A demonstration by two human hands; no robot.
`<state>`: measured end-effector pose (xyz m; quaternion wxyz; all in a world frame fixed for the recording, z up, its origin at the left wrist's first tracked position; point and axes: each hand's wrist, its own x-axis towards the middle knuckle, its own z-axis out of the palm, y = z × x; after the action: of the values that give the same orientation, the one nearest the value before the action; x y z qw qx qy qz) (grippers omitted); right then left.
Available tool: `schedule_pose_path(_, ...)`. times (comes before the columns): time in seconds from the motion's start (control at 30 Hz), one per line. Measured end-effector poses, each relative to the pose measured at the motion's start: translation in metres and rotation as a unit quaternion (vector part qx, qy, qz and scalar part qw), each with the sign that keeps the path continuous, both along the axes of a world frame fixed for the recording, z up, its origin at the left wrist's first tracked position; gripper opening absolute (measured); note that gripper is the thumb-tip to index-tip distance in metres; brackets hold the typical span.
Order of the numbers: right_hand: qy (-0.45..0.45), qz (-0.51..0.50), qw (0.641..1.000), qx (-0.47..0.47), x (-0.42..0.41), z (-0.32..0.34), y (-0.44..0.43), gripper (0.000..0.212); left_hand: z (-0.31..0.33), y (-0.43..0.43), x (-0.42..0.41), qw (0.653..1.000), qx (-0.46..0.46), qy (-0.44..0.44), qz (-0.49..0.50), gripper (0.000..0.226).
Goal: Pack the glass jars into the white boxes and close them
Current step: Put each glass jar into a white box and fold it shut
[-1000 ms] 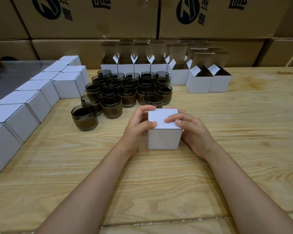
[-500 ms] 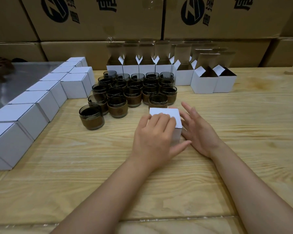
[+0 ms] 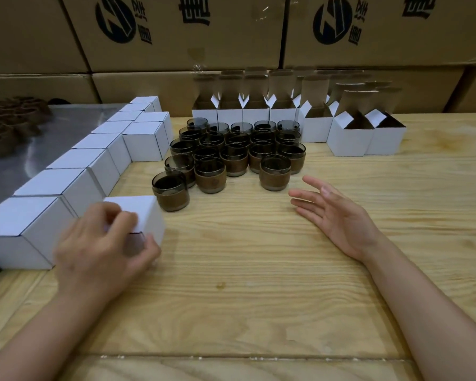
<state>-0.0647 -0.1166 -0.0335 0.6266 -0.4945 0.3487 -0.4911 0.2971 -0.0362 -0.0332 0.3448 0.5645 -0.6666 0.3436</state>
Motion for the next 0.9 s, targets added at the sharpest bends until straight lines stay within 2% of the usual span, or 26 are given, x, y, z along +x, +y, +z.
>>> schedule_pose_path(0.17,-0.004,-0.007,1.0,0.002,0.0,0.0,-0.001,0.055,0.004,-0.024,0.019,0.991,0.066,0.1,0.052,0.045)
schedule_pose_path(0.4,-0.009,-0.011,1.0,0.005,0.0,-0.002,-0.002,0.054,0.013,-0.079,0.032,0.991,0.1,0.021,0.084,0.039)
schedule_pose_path(0.5,-0.015,-0.013,1.0,0.005,-0.001,-0.003,-0.003,0.054,0.018,-0.105,0.031,0.982,0.154,0.051,0.093,0.039)
schedule_pose_path(0.63,-0.014,-0.009,1.0,0.001,-0.001,-0.003,-0.004,0.067,0.024,-0.137,0.033,0.969,0.199,0.106,0.105,0.047)
schedule_pose_path(0.9,-0.017,-0.009,1.0,-0.005,-0.002,-0.007,-0.006,0.067,0.034,-0.192,0.041,0.94,0.306,0.106,0.109,0.06)
